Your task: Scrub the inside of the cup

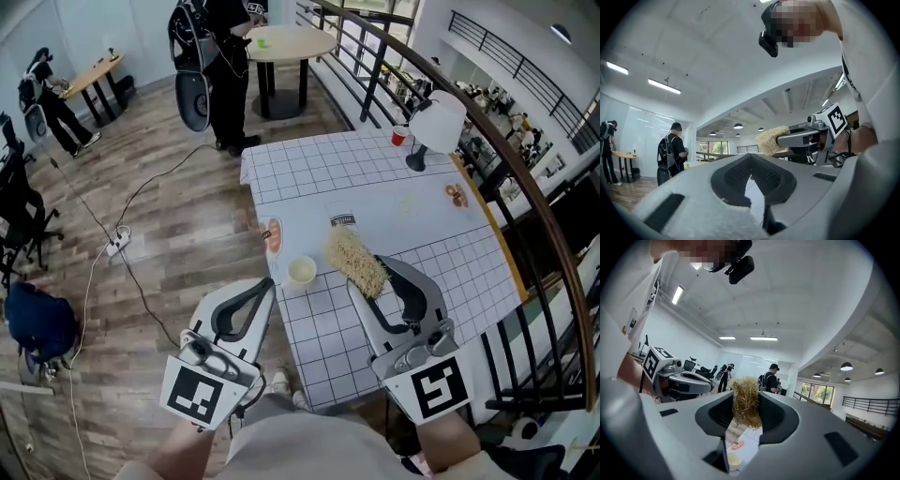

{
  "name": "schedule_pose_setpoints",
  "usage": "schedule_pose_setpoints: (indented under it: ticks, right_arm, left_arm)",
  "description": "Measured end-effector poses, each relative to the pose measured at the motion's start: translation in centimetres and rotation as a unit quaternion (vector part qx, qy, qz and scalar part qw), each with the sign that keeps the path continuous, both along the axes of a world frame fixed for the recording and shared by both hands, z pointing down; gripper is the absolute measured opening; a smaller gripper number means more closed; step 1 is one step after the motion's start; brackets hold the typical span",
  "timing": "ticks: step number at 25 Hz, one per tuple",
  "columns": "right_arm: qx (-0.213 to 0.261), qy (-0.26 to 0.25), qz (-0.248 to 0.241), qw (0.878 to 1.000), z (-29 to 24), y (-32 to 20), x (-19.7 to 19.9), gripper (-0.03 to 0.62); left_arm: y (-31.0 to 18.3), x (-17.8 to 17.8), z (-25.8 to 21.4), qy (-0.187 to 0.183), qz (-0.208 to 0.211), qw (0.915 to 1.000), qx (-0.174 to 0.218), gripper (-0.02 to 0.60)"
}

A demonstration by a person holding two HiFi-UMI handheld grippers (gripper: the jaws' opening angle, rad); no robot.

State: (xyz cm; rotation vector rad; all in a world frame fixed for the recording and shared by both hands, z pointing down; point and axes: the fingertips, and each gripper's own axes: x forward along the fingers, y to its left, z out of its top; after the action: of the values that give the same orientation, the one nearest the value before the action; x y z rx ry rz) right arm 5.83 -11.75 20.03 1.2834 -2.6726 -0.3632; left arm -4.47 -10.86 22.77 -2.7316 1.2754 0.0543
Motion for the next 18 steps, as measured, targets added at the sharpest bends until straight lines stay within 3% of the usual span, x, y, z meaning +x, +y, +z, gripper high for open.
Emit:
schedule_pose_setpoints:
  ticks: [4,13,18]
  right_arm:
    - [-0.011,-0.013,0.006,1.000,0.8,2.3,0.7,0.133]
    - [-0.031,-0.038,0.019,0.999,3.2,4.7,1.7,0.133]
    - [-0.048,-0.028,0.024,0.998,4.0,4.4,2.1,0.132]
  left_arm:
    - [1.4,1.1,1.5,-0.032,0.007,0.9994,-0.009,0.014]
    - [3.1,2.6,4.4,-0.054,0.004,0.9980,-0.031,0.014]
    - [3.1,2.9,4.6,-0.060,0.005,0.9977,-0.030,0.014]
